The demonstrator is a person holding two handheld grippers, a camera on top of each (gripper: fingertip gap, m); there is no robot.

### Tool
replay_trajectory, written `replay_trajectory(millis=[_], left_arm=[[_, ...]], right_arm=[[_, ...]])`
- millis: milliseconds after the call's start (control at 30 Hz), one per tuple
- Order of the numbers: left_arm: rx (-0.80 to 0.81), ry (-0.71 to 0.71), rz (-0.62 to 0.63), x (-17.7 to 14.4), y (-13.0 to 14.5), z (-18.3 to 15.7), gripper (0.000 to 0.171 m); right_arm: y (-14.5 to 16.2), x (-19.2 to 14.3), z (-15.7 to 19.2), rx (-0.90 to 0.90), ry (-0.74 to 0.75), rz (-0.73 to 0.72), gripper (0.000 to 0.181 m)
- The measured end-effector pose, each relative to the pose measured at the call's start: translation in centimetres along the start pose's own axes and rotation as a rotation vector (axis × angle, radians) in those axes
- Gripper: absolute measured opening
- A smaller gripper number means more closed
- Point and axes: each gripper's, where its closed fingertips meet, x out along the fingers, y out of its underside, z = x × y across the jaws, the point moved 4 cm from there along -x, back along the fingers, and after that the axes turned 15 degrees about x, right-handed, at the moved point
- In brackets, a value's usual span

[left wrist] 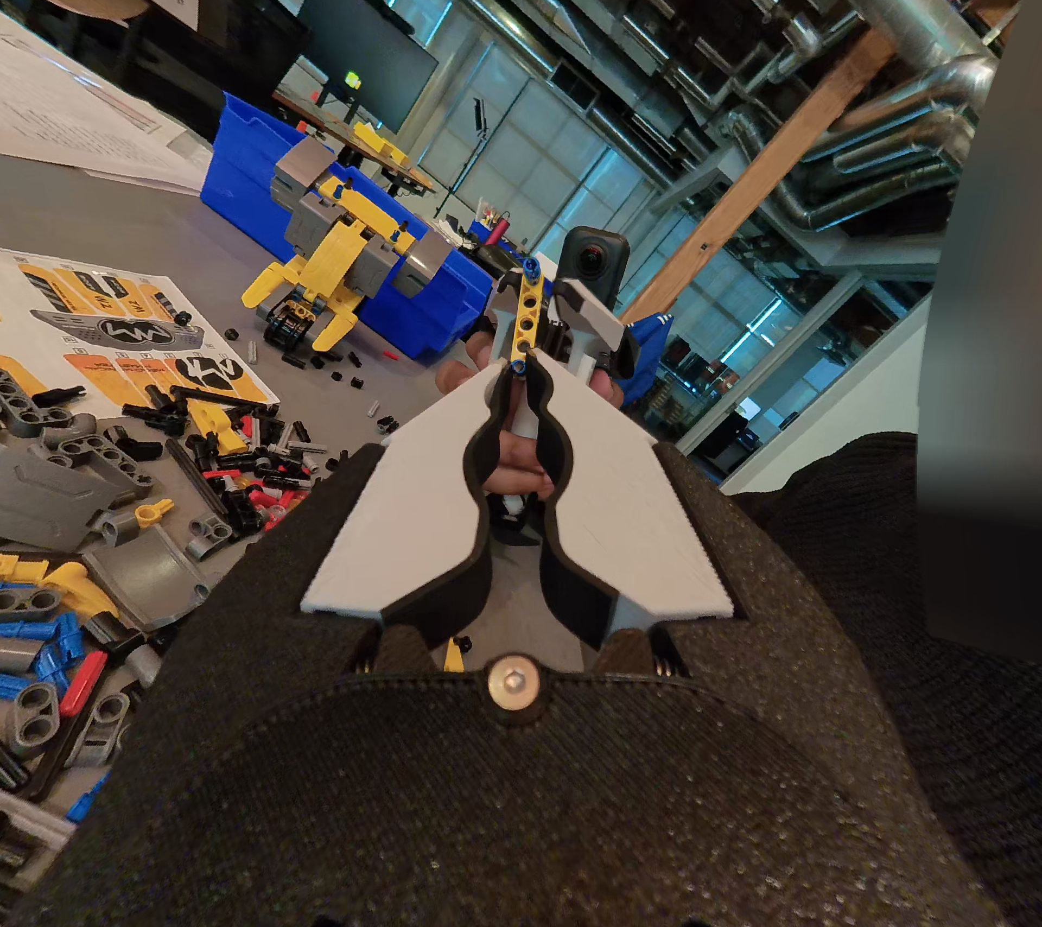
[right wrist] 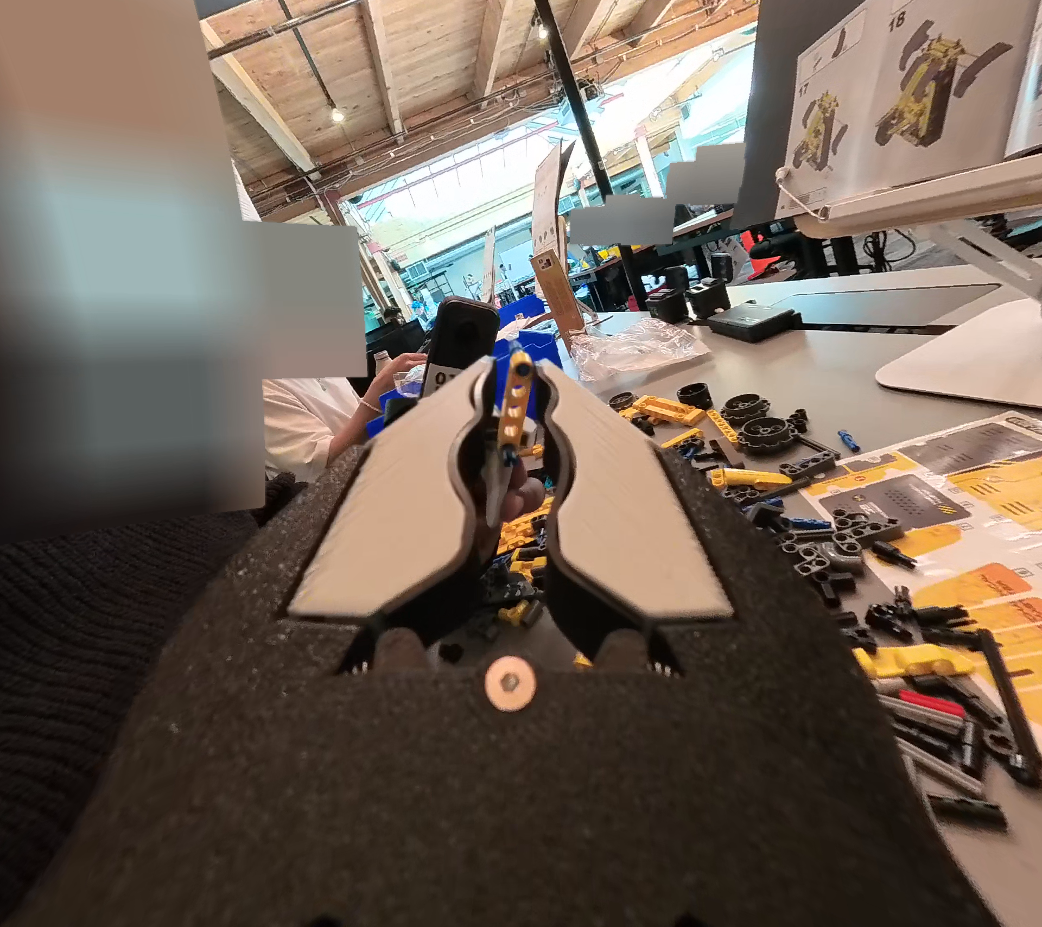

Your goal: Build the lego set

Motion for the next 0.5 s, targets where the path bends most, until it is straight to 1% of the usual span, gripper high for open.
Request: replay_trajectory(millis=[67, 100, 133, 400, 433, 467, 500], left_arm=[[0.002, -0.005, 0.016, 0.1, 0.2, 0.0, 0.001], [0.007, -0.005, 0.024, 0.2, 0.3, 0.0, 0.002], [0.007, 0.000, 0.025, 0.2, 0.3, -0.1, 0.002], [-0.029, 0.024, -0.001, 0.1, 0.1, -0.2, 0.001], [-0.026, 0.031, -0.003, 0.1, 0.1, -0.3, 0.003], [-0.021, 0.034, -0.003, 0.1, 0.1, -0.5, 0.008], [-0.015, 0.031, 0.002, 0.2, 0.1, -0.5, 0.018]], right_arm=[[0.0, 0.0, 0.0, 0.011, -0.014, 0.005, 0.019], [0.0, 0.0, 0.0, 0.013, -0.017, 0.009, 0.016], [0.0, 0.0, 0.0, 0.011, -0.018, 0.010, 0.008], [0.0, 0.0, 0.5, -0.043, -0.036, 0.037, 0.007], [-0.1, 0.0, 0.6, -0.053, -0.039, 0.037, 0.007], [-0.1, -0.1, 0.8, -0.065, -0.044, 0.036, 0.007], [-0.2, -0.1, 1.1, -0.078, -0.048, 0.031, 0.007]])
